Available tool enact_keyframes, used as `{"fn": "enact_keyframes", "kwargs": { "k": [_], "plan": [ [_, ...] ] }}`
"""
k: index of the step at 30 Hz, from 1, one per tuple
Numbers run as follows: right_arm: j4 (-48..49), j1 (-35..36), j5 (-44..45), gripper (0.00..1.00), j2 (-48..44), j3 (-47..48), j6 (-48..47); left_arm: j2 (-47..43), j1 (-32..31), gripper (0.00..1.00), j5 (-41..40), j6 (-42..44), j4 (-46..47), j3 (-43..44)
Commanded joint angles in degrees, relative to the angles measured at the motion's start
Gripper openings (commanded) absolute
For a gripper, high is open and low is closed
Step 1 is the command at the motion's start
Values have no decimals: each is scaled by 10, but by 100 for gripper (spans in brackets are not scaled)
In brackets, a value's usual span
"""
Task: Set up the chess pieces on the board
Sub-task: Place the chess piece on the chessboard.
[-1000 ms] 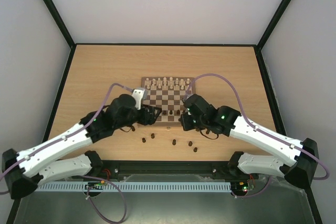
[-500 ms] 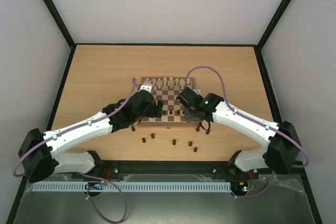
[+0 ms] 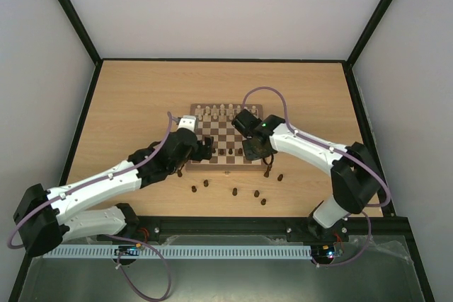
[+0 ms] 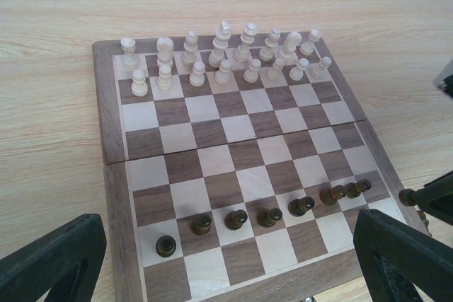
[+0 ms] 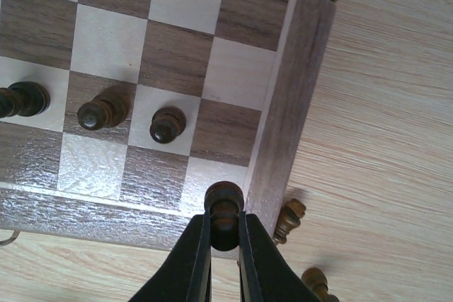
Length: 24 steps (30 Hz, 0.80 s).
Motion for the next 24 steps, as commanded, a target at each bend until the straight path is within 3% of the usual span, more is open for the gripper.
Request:
{"fn": "enact_keyframes", "kwargs": {
  "k": [1, 24],
  "plan": [
    [-5, -8, -19, 5, 29, 22, -18, -18, -1, 99, -19, -2, 25, -13],
    [30, -45, -44, 5, 81, 25, -46, -13, -6, 99, -21, 0, 28, -16]
  ]
}}
